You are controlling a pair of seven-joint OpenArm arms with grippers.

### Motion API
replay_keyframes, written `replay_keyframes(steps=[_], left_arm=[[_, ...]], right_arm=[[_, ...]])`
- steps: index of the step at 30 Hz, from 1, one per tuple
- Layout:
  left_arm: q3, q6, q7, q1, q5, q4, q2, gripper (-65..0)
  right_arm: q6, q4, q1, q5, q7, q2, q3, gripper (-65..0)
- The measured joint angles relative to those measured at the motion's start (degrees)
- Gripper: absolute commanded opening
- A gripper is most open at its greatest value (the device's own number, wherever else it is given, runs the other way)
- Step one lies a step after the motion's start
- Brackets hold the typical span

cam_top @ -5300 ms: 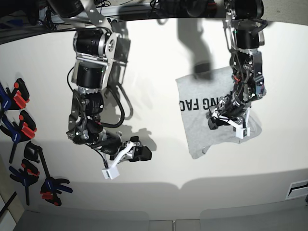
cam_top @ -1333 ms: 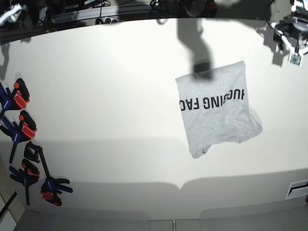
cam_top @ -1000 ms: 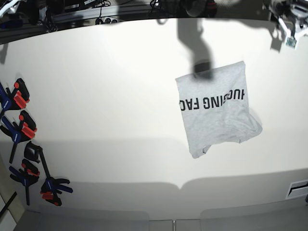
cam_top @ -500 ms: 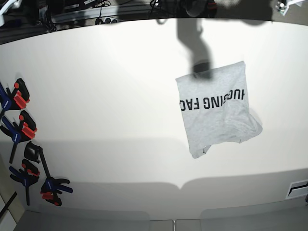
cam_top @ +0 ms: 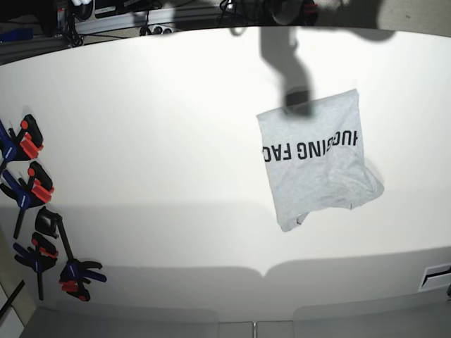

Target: Fold the T-shirt properly

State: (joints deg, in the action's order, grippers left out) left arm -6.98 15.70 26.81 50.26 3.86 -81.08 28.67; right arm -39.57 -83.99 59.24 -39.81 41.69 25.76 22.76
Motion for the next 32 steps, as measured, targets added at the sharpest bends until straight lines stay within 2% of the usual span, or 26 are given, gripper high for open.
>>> replay_keyframes(steps=[4,8,10,11,12,14,15,18,21,22,25,32], left_arm=[[-2.4,0.85,-13.03,-10.73,-1.14,17.53,-6.32,-30.5],[-2.56,0.17,-34.01,-20.63,-2.29,36.98,-12.96,-30.5],[-2.43,0.09,-40.63,-25.7,-5.73,45.92,-15.52,-30.5],[-2.4,-0.09,-41.55,-28.39,-7.58,50.49,-16.72,-30.5],[-2.38,-0.11,-41.33,-31.01,-9.49,54.95,-17.94,-30.5],[-2.45,-0.13,-40.59,-35.39,-12.07,62.4,-20.06,-30.5],[-2.45,-0.11,-40.74,-36.89,-12.9,65.07,-20.79,-30.5],[-2.45,-0.11,-40.57,-39.71,-15.54,69.18,-22.23,-30.5],[-2.45,-0.22,-41.05,-40.52,-17.42,69.09,-22.29,-30.5],[-2.45,-0.7,-41.22,-40.89,-17.42,68.89,-22.29,-30.5],[-2.45,-3.13,-41.35,-41.97,-17.42,68.5,-22.01,-30.5],[-2.45,-3.23,-40.37,-43.04,-17.42,68.35,-21.46,-30.5]], right_arm=[[0.02,11.15,-4.39,6.93,-14.27,-0.04,-12.94,-35.3],[0.09,24.26,-12.33,17.35,-33.03,-0.22,-25.35,-35.3],[0.02,30.82,-17.25,23.69,-39.67,-0.66,-31.28,-35.3],[0.13,34.36,-20.09,26.71,-40.98,-1.29,-34.01,-35.3],[3.26,38.14,-22.88,30.6,-41.66,-2.21,-36.92,-35.3],[12.39,46.64,-28.52,36.92,-44.11,-4.81,-42.07,-35.3],[14.19,50.71,-31.06,38.29,-46.38,-5.88,-44.48,-35.3],[16.92,61.44,-38.16,38.34,-50.82,-8.92,-49.99,-35.3],[26.77,66.79,-42.51,37.33,-50.84,-11.67,-53.37,-35.3],[28.57,67.12,-43.43,37.13,-50.8,-12.33,-54.51,-35.3],[28.68,67.01,-45.66,37.05,-50.38,-13.27,-58.16,-35.3],[28.68,66.07,-45.75,37.07,-50.8,-13.53,-62.51,-35.3]])
